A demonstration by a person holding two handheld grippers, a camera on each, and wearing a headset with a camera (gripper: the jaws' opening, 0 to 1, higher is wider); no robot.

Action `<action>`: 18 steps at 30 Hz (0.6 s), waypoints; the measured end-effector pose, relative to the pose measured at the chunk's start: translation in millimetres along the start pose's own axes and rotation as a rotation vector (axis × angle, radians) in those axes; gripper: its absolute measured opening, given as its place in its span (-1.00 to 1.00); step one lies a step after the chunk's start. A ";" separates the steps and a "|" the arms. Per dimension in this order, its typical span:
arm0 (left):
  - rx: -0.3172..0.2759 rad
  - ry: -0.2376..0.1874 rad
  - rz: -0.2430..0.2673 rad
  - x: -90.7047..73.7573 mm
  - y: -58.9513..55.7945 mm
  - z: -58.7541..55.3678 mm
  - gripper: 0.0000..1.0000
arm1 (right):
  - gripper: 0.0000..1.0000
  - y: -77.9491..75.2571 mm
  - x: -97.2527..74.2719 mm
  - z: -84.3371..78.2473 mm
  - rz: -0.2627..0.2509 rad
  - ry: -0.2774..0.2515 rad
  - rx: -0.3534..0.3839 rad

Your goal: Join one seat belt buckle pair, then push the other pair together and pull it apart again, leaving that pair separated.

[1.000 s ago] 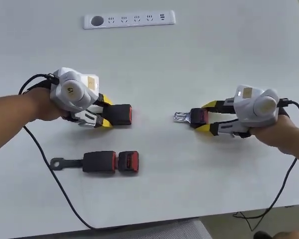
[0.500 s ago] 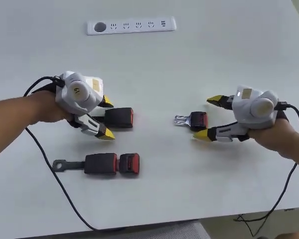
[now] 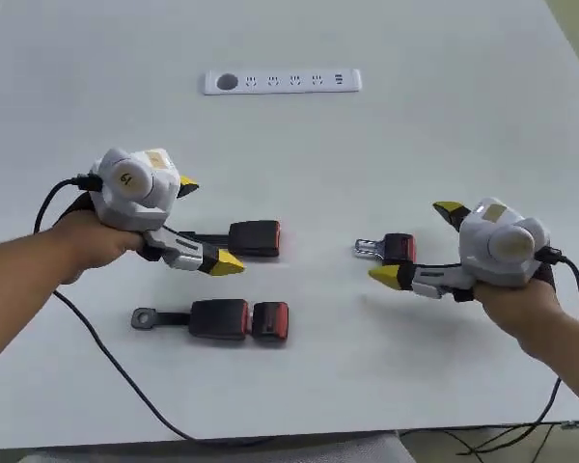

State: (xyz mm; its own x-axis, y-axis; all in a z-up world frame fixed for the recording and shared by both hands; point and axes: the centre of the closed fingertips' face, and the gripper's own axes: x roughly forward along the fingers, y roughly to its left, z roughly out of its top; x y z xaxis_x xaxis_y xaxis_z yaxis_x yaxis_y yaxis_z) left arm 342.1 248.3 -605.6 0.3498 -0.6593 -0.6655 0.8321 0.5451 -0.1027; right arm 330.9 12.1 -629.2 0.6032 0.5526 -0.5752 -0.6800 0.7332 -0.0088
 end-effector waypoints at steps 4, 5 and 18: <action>-0.054 -0.040 0.054 -19.6 -4.5 -7.9 1.00 | 0.95 11.0 -4.6 9.2 -0.029 -0.044 0.021; -0.066 -0.053 0.067 -23.8 -4.9 -8.6 1.00 | 0.95 11.4 -4.3 8.7 -0.040 -0.052 0.023; -0.073 -0.128 0.079 -79.0 -38.3 -37.5 1.00 | 0.99 59.9 -20.8 6.4 -0.011 -0.066 0.003</action>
State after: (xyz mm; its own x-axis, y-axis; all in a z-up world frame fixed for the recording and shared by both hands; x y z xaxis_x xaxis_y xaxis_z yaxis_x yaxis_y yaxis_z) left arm 266.5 298.9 -576.8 0.4687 -0.6709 -0.5747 0.7679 0.6310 -0.1104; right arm 280.2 47.1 -612.5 0.6370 0.5691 -0.5200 -0.6717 0.7408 -0.0120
